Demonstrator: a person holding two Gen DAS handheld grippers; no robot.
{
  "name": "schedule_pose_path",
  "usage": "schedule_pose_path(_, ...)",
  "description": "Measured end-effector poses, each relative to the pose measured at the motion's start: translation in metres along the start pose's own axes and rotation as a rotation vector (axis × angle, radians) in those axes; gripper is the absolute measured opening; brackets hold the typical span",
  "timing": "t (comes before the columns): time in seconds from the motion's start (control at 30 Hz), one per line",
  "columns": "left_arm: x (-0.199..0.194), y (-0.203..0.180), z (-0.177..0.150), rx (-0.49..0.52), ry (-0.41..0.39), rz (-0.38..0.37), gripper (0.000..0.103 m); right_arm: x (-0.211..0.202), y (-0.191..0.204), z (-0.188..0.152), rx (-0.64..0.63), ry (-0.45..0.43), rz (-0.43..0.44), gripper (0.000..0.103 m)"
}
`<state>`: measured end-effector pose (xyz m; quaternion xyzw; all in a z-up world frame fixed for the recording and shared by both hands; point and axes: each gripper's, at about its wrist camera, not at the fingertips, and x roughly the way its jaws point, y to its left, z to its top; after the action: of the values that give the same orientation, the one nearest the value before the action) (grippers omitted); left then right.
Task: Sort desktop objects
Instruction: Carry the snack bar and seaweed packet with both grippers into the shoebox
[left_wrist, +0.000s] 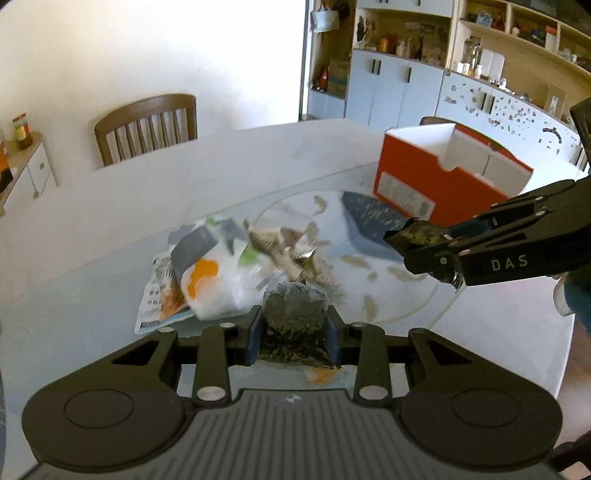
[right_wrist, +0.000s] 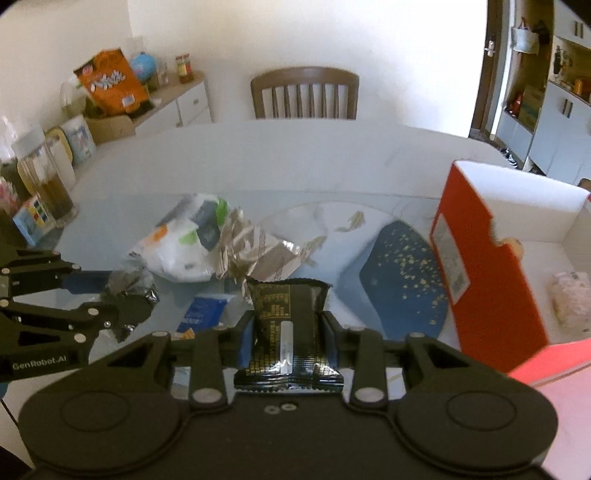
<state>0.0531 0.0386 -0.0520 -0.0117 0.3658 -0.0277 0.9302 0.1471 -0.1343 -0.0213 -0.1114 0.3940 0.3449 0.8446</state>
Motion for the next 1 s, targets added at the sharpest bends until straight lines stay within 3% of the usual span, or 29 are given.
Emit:
schedule_pose_path(0.47,-0.023,-0.050,0.047,0.022,-0.044,-0.015,0.033,-0.055,-0.042,0.007,0.046,-0.065,-0.029,0.036)
schedule_pose_path(1.0,-0.007,-0.136,0.117,0.065,-0.108,-0.027,0.033,-0.100,-0.130,0.019,0.059,-0.147,-0.066,0.036)
